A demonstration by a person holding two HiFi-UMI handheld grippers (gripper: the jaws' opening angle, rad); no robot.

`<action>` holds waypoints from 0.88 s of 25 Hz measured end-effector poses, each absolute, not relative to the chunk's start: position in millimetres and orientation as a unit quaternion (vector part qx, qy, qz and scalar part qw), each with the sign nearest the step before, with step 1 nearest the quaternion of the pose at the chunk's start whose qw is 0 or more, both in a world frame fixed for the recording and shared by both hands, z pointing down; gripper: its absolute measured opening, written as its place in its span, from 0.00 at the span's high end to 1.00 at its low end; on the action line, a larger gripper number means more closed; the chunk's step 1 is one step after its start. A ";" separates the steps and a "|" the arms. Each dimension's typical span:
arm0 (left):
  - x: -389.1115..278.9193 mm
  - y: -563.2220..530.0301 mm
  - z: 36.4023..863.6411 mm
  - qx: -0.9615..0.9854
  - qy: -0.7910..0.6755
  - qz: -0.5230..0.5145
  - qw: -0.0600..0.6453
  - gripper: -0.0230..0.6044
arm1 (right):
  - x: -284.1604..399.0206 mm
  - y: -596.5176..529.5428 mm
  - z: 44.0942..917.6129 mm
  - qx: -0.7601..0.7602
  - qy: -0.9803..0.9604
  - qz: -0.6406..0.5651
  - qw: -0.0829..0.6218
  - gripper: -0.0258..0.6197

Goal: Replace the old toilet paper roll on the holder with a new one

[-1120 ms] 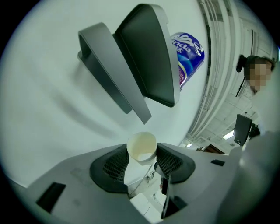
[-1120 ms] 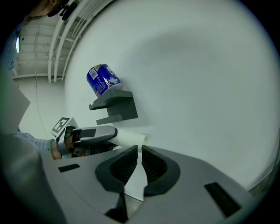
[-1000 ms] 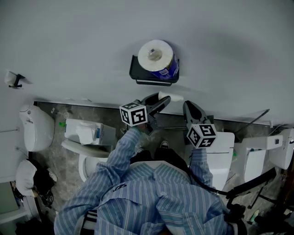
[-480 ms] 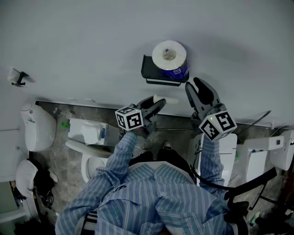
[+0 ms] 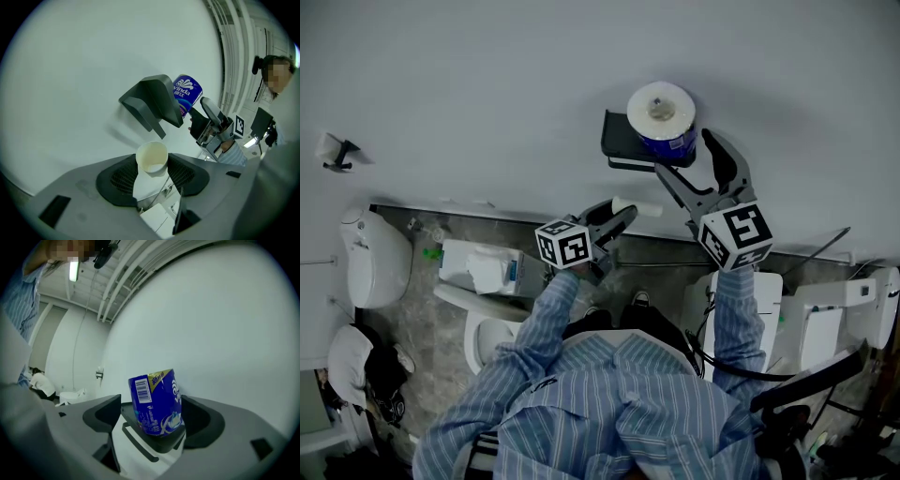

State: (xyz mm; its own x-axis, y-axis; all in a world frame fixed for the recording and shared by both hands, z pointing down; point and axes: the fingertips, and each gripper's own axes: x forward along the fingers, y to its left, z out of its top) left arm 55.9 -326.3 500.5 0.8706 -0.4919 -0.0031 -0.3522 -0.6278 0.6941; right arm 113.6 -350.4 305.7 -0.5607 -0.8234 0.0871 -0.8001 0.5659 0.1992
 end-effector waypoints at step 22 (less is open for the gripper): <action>38.8 -328.2 498.6 0.893 -0.254 -0.105 0.357 0.65 | 81.8 -392.9 291.8 0.451 -0.863 -0.159 0.162 0.31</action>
State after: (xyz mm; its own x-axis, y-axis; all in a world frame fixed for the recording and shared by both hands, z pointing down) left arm 38.8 -328.2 498.6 0.8494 -0.5276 -0.0064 -0.3780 -0.6170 0.6902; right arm 81.8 -392.9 291.8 -0.5414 -0.8296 0.1365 -0.7265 0.5433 0.4207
